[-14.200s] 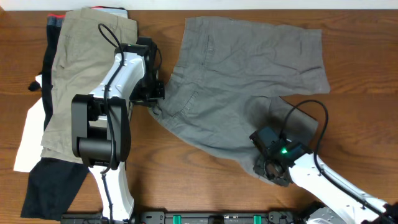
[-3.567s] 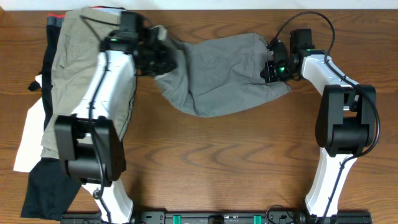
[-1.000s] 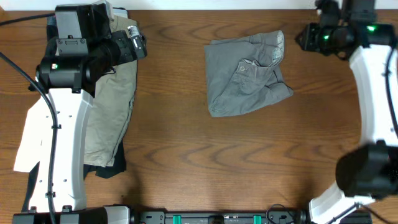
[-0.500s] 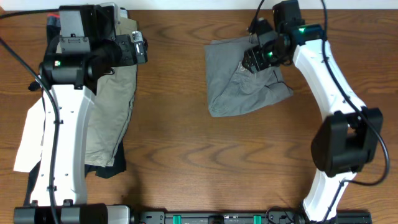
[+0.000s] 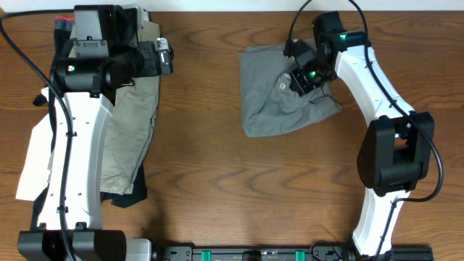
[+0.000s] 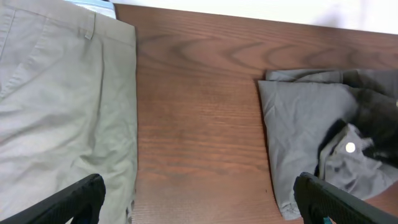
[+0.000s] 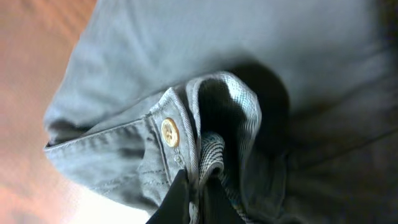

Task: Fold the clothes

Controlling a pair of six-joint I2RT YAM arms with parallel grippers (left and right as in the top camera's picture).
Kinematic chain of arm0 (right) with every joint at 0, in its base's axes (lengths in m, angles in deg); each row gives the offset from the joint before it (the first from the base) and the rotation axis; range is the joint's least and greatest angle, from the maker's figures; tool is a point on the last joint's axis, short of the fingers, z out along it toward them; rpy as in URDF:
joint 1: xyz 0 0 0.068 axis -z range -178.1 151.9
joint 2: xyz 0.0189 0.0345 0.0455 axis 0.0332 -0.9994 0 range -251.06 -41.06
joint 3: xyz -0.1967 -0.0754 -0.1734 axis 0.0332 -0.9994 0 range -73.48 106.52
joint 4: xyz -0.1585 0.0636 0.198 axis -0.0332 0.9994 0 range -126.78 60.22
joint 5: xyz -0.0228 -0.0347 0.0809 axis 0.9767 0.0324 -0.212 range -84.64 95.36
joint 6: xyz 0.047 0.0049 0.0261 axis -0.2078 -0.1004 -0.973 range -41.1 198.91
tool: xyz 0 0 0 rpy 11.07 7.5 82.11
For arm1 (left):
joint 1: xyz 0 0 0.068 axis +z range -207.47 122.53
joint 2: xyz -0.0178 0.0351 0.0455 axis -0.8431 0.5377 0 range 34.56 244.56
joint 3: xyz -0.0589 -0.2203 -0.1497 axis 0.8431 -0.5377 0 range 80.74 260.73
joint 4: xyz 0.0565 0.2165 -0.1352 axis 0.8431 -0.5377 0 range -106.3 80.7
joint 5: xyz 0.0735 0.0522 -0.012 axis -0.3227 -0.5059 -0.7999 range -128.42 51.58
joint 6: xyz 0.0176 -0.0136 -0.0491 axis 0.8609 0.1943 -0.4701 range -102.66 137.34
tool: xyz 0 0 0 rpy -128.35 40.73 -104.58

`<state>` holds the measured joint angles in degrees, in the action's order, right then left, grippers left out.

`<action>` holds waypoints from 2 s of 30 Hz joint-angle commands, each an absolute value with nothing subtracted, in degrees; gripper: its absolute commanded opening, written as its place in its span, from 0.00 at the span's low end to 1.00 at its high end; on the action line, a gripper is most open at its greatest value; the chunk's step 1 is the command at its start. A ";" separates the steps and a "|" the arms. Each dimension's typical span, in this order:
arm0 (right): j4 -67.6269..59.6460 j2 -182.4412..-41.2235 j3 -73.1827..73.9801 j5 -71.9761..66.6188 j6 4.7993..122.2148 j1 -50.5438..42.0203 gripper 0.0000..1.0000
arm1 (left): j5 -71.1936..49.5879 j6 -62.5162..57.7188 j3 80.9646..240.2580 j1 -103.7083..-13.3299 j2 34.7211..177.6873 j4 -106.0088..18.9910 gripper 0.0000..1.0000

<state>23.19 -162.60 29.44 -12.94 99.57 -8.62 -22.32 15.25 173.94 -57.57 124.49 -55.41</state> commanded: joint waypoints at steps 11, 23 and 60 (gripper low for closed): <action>33.26 -157.72 28.19 -7.19 69.95 -3.77 0.01 | -22.85 16.23 173.55 -57.37 124.95 -55.52 0.98; 28.46 -158.53 20.82 -15.85 92.99 -5.56 0.01 | -22.87 16.26 173.55 -57.37 124.95 -54.82 0.98; 42.25 -158.27 21.02 -25.31 101.54 10.74 0.20 | -22.85 16.26 173.55 -57.37 125.12 -52.87 0.98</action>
